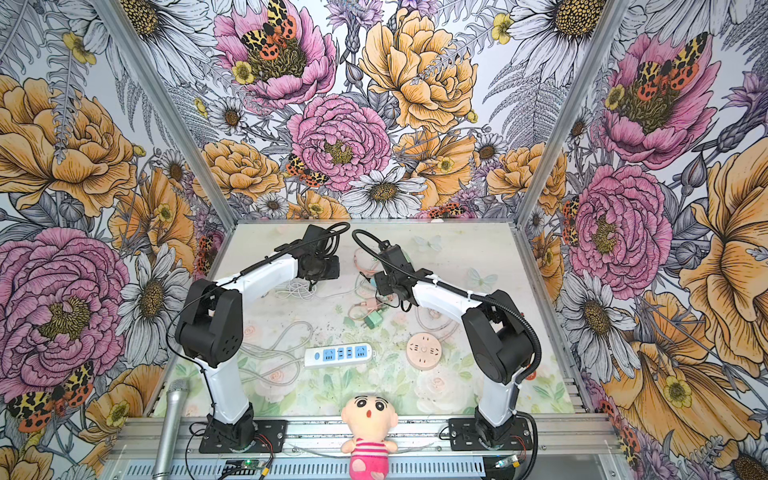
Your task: Insert the plug
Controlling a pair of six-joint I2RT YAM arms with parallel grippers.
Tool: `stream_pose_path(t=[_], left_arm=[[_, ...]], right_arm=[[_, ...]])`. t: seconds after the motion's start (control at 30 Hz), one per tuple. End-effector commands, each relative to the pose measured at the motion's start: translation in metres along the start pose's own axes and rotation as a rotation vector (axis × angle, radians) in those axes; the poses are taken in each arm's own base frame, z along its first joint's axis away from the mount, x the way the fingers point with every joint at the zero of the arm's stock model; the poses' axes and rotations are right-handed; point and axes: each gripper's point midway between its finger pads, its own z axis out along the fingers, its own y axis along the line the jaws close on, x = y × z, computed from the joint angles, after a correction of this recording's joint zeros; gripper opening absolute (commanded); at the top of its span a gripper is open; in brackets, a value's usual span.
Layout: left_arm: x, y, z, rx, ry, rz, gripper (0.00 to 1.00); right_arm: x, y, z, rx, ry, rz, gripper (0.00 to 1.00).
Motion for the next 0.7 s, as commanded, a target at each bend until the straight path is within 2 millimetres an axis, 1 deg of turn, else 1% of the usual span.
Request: stream_pose_path(t=[0.0, 0.1, 0.13, 0.2, 0.3, 0.37, 0.47, 0.53, 0.6, 0.67], left_arm=[[-0.008, 0.005, -0.015, 0.024, -0.032, -0.026, 0.37], [-0.003, 0.012, -0.012, 0.019, -0.018, -0.037, 0.37], [-0.01, 0.011, -0.025, 0.032, -0.049, -0.04, 0.37], [-0.01, 0.013, -0.028, 0.034, -0.051, -0.041, 0.37], [-0.01, 0.015, -0.031, 0.034, -0.056, -0.042, 0.37], [-0.01, 0.016, -0.033, 0.034, -0.058, -0.044, 0.37], [-0.011, 0.017, -0.035, 0.036, -0.063, -0.044, 0.37], [-0.011, 0.017, -0.035, 0.036, -0.063, -0.045, 0.37], [-0.01, 0.017, -0.035, 0.035, -0.059, -0.044, 0.37], [-0.009, 0.018, -0.034, 0.034, -0.057, -0.045, 0.37]], right_arm=[[-0.008, 0.005, 0.002, 0.006, -0.008, -0.049, 0.65], [-0.004, 0.009, 0.01, 0.01, 0.012, -0.063, 0.65], [-0.003, 0.009, 0.013, 0.014, 0.016, -0.065, 0.65], [-0.002, 0.009, 0.019, 0.03, 0.024, -0.071, 0.65], [-0.006, 0.01, 0.026, 0.047, 0.025, -0.081, 0.64], [-0.009, 0.009, 0.03, 0.06, 0.022, -0.091, 0.62], [-0.014, 0.007, 0.034, 0.083, 0.014, -0.101, 0.54], [-0.017, 0.005, 0.035, 0.096, 0.008, -0.106, 0.5], [-0.018, 0.005, 0.036, 0.099, 0.008, -0.115, 0.45], [-0.017, 0.004, 0.037, 0.107, 0.011, -0.122, 0.33]])
